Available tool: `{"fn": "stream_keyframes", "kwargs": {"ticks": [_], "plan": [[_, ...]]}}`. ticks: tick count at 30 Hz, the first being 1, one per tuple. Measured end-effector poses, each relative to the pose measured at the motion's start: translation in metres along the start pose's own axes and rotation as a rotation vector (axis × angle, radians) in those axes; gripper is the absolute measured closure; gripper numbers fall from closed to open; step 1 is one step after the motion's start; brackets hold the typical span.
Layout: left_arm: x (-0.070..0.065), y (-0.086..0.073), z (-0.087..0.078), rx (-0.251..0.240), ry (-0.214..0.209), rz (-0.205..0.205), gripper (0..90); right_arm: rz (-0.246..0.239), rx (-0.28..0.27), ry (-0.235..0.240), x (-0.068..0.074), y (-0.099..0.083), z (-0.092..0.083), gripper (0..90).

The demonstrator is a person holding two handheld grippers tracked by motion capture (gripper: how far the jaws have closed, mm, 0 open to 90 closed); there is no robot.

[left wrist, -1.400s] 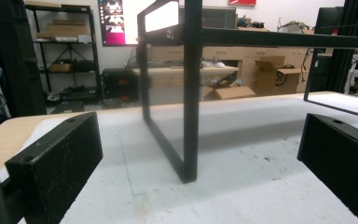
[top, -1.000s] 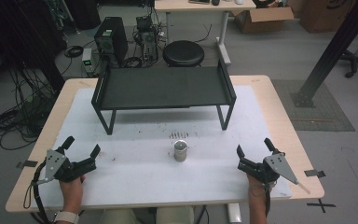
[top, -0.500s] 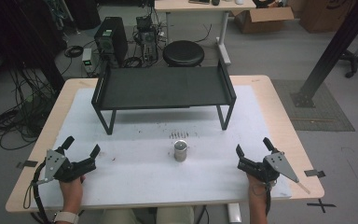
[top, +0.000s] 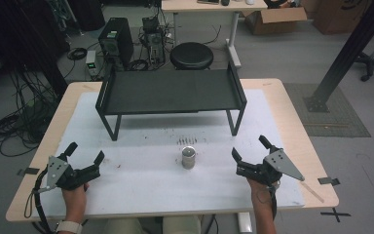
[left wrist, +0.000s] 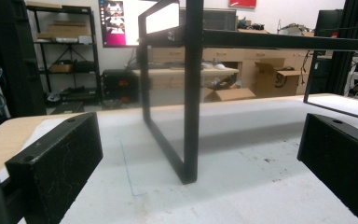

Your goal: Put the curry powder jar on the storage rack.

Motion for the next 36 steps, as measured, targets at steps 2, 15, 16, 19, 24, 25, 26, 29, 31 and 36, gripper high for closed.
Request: {"fn": "stream_keyframes", "kwargs": {"ticks": [2, 15, 16, 19, 24, 25, 26, 29, 31, 36], "plan": [[0.000, 0.000, 0.000, -0.001, 0.000, -0.001, 0.2, 0.005, 0.007, 0.029, 0.005, 0.002, 0.003, 0.4], [0.000, 0.000, 0.000, -0.004, 0.000, -0.001, 0.2, -0.040, 0.093, 0.219, 0.043, 0.004, 0.026, 2.0], [0.000, 0.000, 0.000, -0.004, 0.000, -0.001, 0.2, -0.040, 0.100, 0.232, 0.045, 0.004, 0.027, 2.2], [0.000, 0.000, 0.000, -0.005, 0.000, -0.002, 0.2, -0.036, 0.124, 0.273, 0.051, 0.003, 0.033, 2.9], [0.000, 0.000, 0.000, -0.004, -0.001, -0.002, 0.2, -0.027, 0.155, 0.320, 0.060, 0.001, 0.042, 3.3], [0.000, 0.000, 0.000, -0.005, -0.001, -0.002, 0.2, -0.028, 0.162, 0.328, 0.061, 0.000, 0.044, 3.3], [0.000, 0.000, -0.001, -0.006, -0.001, -0.002, 0.3, -0.026, 0.169, 0.335, 0.063, -0.001, 0.047, 3.3], [0.001, 0.000, -0.001, -0.008, -0.001, -0.005, 0.2, -0.025, 0.184, 0.351, 0.068, -0.004, 0.053, 3.3], [0.001, 0.000, -0.001, -0.009, -0.001, -0.006, 0.2, -0.021, 0.192, 0.359, 0.071, -0.006, 0.057, 3.3], [0.000, 0.000, -0.001, -0.006, -0.001, -0.004, 0.2, -0.023, 0.213, 0.376, 0.077, -0.009, 0.065, 3.3]]}}
Point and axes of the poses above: each handheld gripper's, and its own axes: z roughly forward along the jaws, y roughly out of its top, x roughly to its left, the point moved 1 cm from there along z, roughly forward along the jaws, and after that the axes turned 1 degree about x, right-handed, at the moved point
